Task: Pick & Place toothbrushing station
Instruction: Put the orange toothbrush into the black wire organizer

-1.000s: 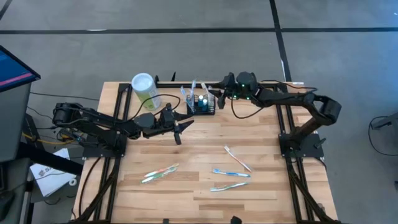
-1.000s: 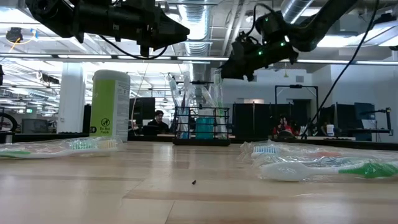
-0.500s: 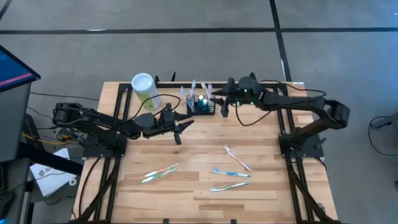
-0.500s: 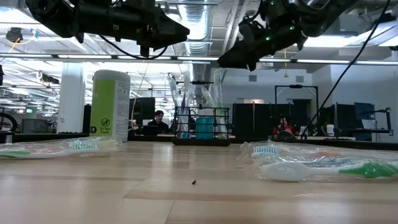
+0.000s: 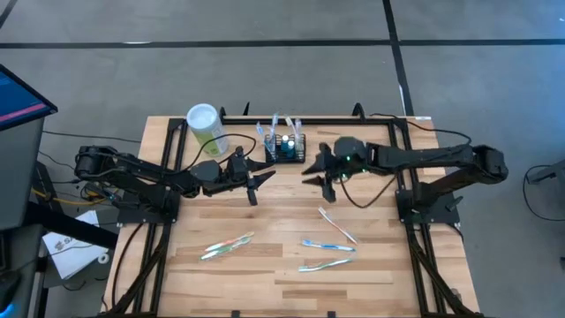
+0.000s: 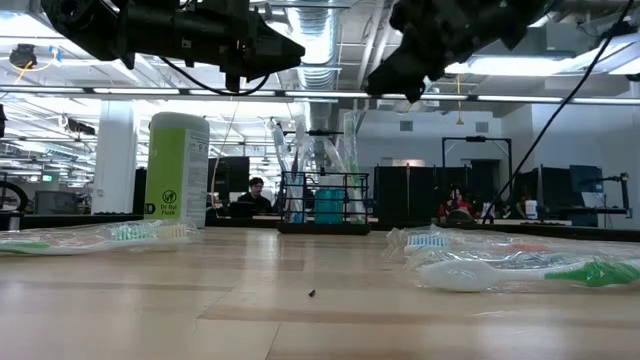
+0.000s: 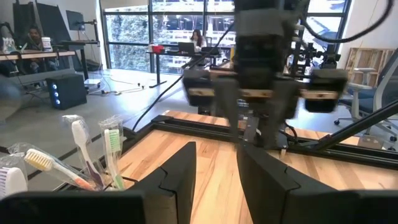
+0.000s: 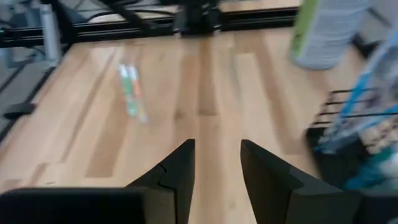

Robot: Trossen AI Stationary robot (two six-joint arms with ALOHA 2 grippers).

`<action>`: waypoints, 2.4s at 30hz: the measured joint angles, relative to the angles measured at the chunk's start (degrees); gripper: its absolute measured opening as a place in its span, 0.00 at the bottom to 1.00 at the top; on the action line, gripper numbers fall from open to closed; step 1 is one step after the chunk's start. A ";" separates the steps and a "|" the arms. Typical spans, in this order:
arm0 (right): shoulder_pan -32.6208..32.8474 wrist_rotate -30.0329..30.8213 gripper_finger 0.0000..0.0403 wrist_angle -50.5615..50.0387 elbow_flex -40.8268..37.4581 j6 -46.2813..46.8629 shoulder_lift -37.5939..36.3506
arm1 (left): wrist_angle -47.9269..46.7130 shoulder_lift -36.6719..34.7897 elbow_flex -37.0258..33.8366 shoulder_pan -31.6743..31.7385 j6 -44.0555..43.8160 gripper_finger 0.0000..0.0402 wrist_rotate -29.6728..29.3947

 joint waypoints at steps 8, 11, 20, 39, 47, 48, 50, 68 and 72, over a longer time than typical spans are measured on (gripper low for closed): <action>6.58 0.26 0.27 -3.82 -4.04 5.32 -1.54 | -0.02 0.00 0.00 0.00 -0.01 0.28 0.00; 8.73 0.22 0.27 -4.99 -5.89 6.74 -1.50 | -0.02 0.00 0.00 0.00 0.00 0.28 0.00; 12.44 3.34 0.27 -9.33 -9.67 12.73 -1.50 | 0.00 0.00 0.00 0.00 0.01 0.27 0.00; 17.38 11.29 0.27 -12.46 -16.28 25.68 -0.93 | 0.00 0.00 0.00 0.00 0.01 0.27 0.00; 18.83 13.99 0.27 -10.77 -18.10 29.06 2.11 | 0.00 0.00 0.00 0.00 0.01 0.28 -0.01; 18.84 13.96 0.27 -10.56 -18.19 29.08 2.94 | 0.00 0.00 0.00 0.00 0.01 0.28 -0.02; 19.03 13.78 0.27 -8.47 -18.15 29.21 5.07 | 0.00 0.00 0.00 0.00 -0.01 0.28 -0.01; 19.07 14.43 0.03 -5.47 -17.97 28.79 10.61 | -0.01 0.00 0.00 0.00 -0.01 0.28 -0.02; 19.07 14.34 0.01 -5.36 -18.01 28.76 10.28 | -0.01 0.00 0.00 0.00 0.00 0.28 -0.01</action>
